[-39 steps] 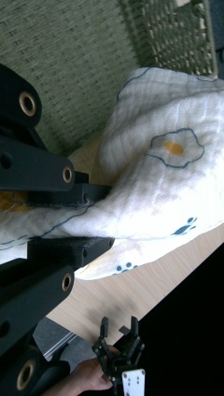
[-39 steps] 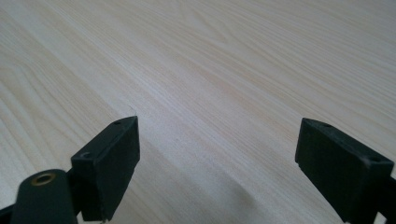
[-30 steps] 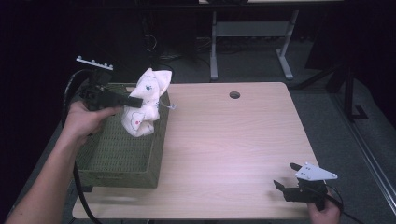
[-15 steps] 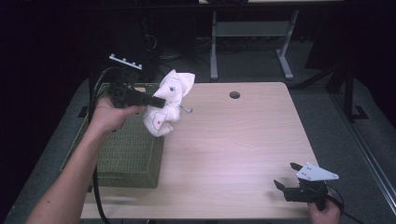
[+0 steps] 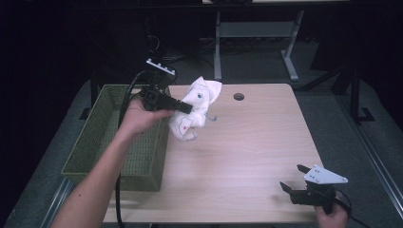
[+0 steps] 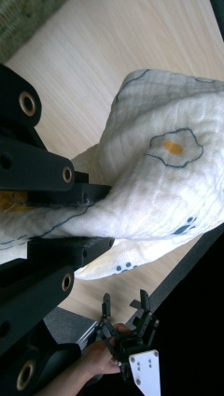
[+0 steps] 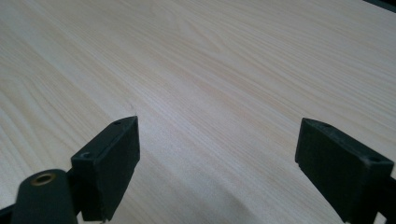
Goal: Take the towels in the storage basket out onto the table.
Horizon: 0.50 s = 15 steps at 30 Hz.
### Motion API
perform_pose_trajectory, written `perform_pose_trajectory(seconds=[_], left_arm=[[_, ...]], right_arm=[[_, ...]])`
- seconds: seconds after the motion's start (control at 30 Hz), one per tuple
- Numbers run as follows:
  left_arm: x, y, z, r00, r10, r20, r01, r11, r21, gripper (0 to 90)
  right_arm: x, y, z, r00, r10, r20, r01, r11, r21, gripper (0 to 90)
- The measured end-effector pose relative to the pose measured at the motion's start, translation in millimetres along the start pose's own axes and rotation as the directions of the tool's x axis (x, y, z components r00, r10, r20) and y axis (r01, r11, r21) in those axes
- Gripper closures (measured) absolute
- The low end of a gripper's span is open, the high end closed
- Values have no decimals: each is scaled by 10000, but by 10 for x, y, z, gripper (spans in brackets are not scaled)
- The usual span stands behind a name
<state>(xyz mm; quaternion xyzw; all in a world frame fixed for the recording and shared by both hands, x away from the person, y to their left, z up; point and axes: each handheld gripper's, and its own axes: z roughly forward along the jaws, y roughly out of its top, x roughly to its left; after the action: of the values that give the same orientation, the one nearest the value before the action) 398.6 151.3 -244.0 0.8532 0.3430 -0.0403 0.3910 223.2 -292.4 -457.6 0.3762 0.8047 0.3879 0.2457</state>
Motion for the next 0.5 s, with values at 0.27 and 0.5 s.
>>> perform_pose_trajectory(seconds=[0.27, 0.5], left_arm=[[-53, 75, 236, 9998, 104, 154, -108, 9996, 258, 780], [-92, 147, 387, 9995, 160, 255, -169, 9992, 359, 780]], right_arm=[[1, 3, 0, 10000, -53, 16, 53, 10000, -23, 135], [0, 3, -6, 10000, -43, 4, 43, 10000, -52, 135]])
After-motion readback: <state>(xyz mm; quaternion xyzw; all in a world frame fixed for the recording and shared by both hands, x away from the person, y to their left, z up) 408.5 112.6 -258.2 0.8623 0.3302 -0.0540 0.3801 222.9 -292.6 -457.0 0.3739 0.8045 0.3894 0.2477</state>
